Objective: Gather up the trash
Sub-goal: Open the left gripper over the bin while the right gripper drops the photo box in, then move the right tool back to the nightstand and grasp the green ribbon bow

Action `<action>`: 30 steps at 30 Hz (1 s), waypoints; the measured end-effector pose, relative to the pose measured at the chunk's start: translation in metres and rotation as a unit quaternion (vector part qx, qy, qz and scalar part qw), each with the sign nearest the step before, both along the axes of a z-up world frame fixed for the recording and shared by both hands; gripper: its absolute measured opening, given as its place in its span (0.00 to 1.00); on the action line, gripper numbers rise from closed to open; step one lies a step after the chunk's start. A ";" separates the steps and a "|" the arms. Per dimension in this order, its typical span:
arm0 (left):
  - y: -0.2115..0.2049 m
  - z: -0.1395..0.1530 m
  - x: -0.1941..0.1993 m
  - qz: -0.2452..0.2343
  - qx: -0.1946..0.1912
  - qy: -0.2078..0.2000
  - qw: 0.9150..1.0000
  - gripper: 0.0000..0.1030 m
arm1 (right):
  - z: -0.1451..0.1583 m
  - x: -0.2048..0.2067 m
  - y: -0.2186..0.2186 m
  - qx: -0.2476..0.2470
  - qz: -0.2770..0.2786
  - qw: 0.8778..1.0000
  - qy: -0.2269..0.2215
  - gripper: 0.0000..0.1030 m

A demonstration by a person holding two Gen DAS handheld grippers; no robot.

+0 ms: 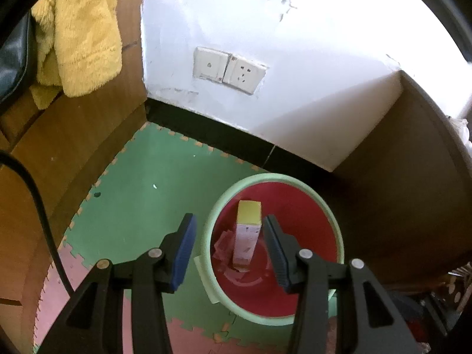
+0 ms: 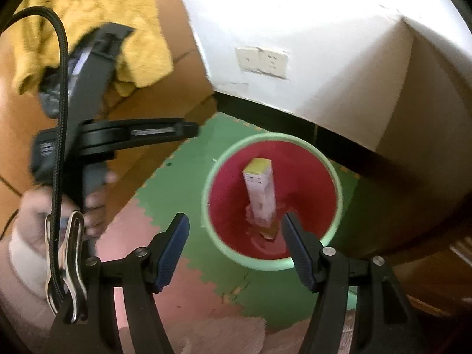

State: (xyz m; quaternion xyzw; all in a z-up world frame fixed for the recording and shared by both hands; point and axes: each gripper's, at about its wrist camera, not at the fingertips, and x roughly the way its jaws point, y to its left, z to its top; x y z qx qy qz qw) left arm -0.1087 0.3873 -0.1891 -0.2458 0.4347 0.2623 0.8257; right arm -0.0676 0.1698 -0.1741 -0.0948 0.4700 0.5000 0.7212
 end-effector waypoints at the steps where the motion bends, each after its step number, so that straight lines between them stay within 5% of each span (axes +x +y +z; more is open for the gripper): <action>1: -0.003 0.004 0.000 -0.003 0.003 -0.002 1.000 0.48 | 0.007 -0.003 -0.003 0.009 0.004 1.000 -0.003 0.65; 11: -0.027 0.038 0.007 -0.033 0.018 -0.022 0.999 0.48 | 0.066 -0.011 -0.050 0.068 -0.026 0.997 -0.036 0.65; 21: -0.060 0.072 0.020 -0.077 0.022 -0.043 0.996 0.48 | 0.091 0.005 -0.114 0.093 -0.113 0.988 -0.041 0.64; 30: -0.091 0.102 0.027 -0.125 0.033 -0.066 0.989 0.48 | 0.118 0.012 -0.160 0.105 -0.171 0.975 -0.092 0.64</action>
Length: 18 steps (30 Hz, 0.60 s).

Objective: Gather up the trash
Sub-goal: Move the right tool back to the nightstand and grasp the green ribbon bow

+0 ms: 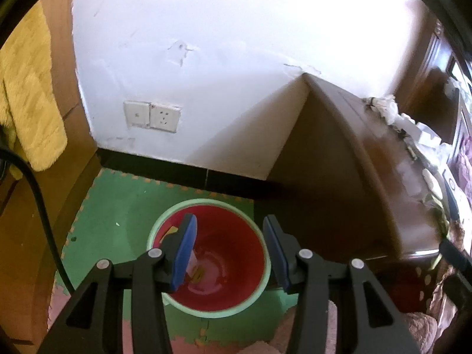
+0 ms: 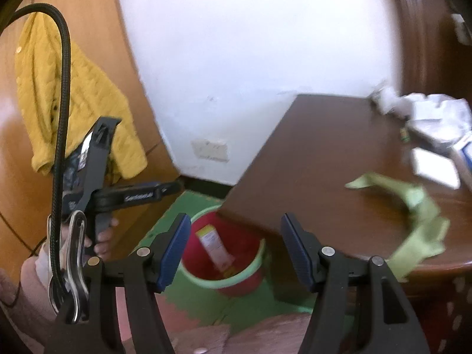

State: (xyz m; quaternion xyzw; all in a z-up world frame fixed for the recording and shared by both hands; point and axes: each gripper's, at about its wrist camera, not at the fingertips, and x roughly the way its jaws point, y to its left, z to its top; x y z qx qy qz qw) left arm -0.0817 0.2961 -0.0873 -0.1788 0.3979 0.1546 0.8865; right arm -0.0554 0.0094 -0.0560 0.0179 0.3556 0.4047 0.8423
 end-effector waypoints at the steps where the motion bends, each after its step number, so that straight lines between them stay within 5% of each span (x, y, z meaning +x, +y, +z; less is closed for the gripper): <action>1: -0.002 0.001 0.001 -0.002 0.001 -0.001 1.000 0.48 | 0.002 0.003 -0.008 -0.003 -0.015 1.000 -0.008 0.64; 18: -0.021 0.009 0.014 -0.032 0.003 -0.003 0.999 0.48 | -0.016 0.052 -0.084 -0.105 -0.193 0.975 -0.036 0.64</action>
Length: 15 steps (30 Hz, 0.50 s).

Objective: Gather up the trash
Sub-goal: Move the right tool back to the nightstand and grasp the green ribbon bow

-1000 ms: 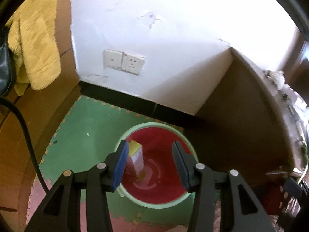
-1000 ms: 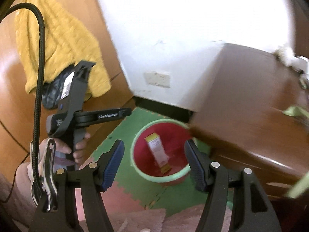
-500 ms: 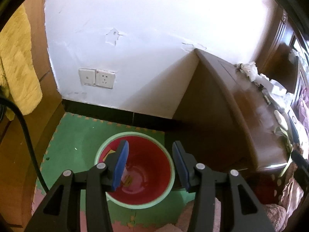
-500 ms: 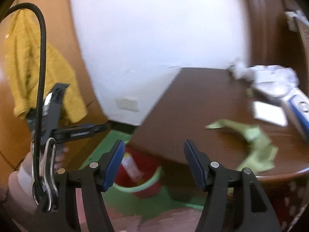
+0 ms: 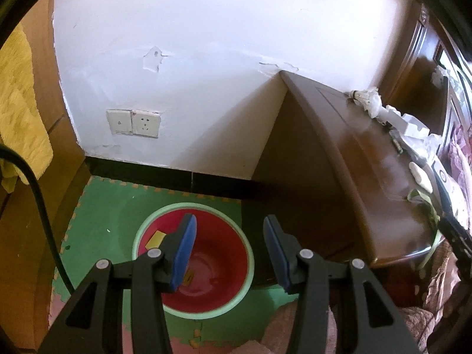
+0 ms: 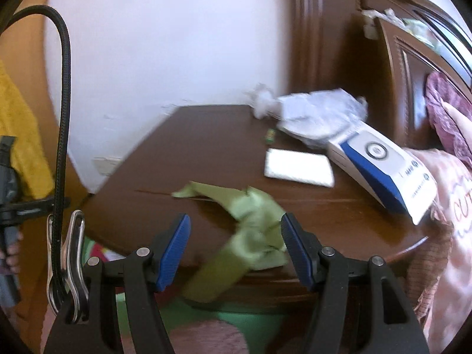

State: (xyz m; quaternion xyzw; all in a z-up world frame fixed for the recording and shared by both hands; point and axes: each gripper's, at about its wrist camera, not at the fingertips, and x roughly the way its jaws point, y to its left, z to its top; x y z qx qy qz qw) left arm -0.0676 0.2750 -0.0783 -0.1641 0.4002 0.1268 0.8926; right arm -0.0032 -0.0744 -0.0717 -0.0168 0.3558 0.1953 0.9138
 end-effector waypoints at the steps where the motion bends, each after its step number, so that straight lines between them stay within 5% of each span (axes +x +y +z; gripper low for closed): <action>1: -0.002 0.001 0.000 -0.002 0.001 -0.001 1.000 0.48 | -0.004 0.003 -0.002 -0.002 -0.006 1.000 0.004 0.64; 8: -0.025 0.017 0.011 -0.032 0.014 -0.014 0.999 0.48 | -0.017 0.014 -0.008 -0.009 -0.019 1.000 0.012 0.62; 15: -0.060 0.035 0.028 -0.080 0.024 -0.032 0.996 0.48 | -0.016 0.014 -0.017 -0.001 -0.027 1.000 0.007 0.20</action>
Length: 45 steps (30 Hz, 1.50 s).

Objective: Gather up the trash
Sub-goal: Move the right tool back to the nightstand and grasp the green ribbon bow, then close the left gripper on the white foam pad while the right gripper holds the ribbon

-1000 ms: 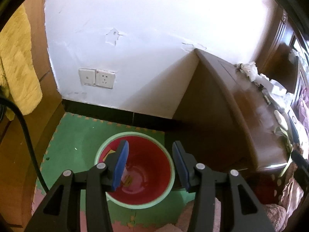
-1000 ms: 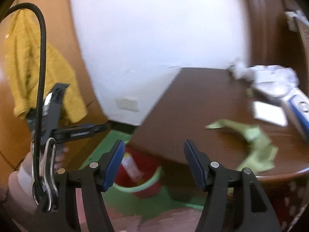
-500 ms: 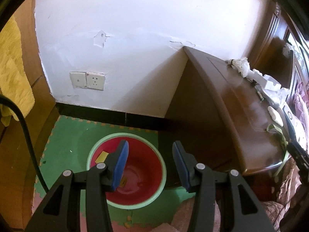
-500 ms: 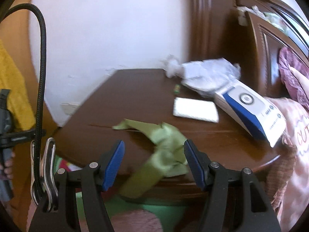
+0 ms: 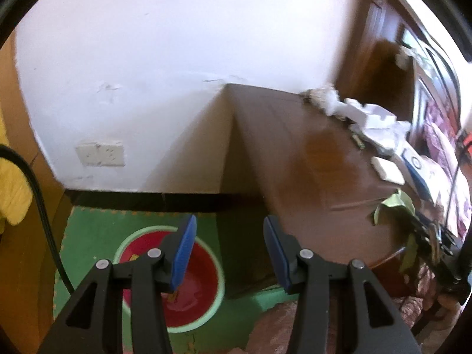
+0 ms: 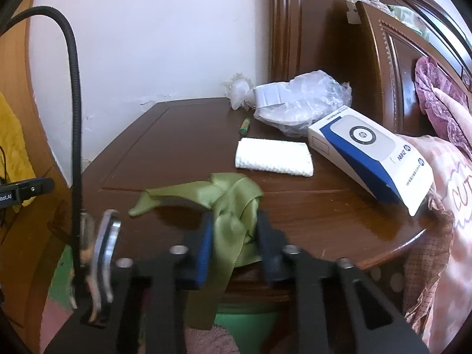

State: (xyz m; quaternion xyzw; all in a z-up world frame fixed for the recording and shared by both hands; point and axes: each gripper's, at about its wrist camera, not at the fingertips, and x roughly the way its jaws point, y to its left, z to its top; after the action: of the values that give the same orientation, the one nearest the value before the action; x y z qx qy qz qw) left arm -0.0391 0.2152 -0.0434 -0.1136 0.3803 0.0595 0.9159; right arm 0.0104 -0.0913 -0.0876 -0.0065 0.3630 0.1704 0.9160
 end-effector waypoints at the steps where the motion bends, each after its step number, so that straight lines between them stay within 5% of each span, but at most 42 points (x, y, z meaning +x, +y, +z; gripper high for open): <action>1: -0.007 0.003 0.003 -0.009 0.001 -0.002 1.000 0.48 | 0.001 -0.002 -0.003 0.005 -0.002 1.000 0.001 0.18; 6: -0.036 0.009 0.019 -0.045 0.001 -0.005 0.999 0.49 | 0.002 -0.004 -0.015 0.027 -0.011 1.000 -0.002 0.10; 16: -0.106 0.015 0.054 -0.108 0.001 -0.009 0.994 0.49 | 0.019 -0.015 -0.050 0.034 -0.048 0.997 -0.043 0.09; 32: -0.205 0.034 0.126 -0.190 -0.006 -0.009 0.982 0.57 | 0.017 -0.019 -0.100 0.079 -0.092 0.992 -0.041 0.09; 45: -0.248 0.014 0.175 -0.201 0.053 0.022 0.978 0.65 | 0.014 -0.016 -0.111 0.103 -0.090 0.990 -0.040 0.09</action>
State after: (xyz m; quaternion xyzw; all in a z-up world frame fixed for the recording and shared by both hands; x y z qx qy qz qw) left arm 0.1361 -0.0331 -0.0291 0.0155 0.4117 -0.1030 0.9053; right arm -0.0057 -0.2026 -0.0738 0.1139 0.3061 0.1235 0.9370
